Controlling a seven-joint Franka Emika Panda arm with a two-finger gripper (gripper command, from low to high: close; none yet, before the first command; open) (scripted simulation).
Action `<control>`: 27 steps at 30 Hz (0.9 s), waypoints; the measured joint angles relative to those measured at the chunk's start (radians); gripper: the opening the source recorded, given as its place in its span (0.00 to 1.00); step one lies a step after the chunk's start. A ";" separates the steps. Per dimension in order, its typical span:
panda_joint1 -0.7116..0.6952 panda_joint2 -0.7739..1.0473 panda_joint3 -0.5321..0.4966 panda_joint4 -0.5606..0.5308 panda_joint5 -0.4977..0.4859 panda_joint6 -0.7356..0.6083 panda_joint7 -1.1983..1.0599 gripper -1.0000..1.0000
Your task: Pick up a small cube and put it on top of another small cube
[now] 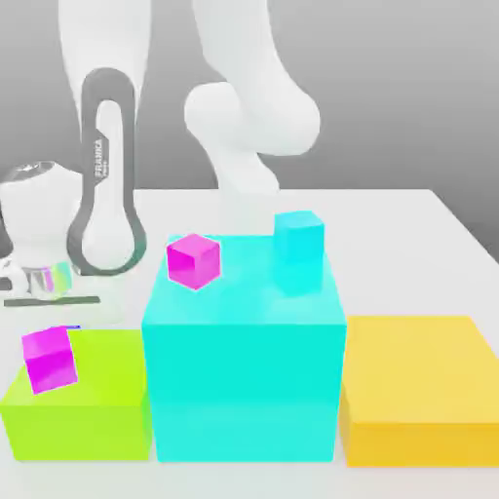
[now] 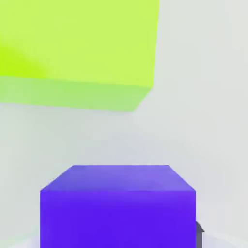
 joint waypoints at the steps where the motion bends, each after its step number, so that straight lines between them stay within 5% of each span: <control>1: 0.031 -0.030 -0.042 -0.009 -0.049 -0.021 0.037 0.00; 6: 0.087 -0.200 -0.184 -0.051 -0.334 -0.137 0.250 0.00; 23: 0.220 -0.409 -0.033 0.260 -0.473 -0.646 0.872 0.00; 27: 0.241 -0.338 -0.014 0.243 -0.466 -0.554 0.888 0.00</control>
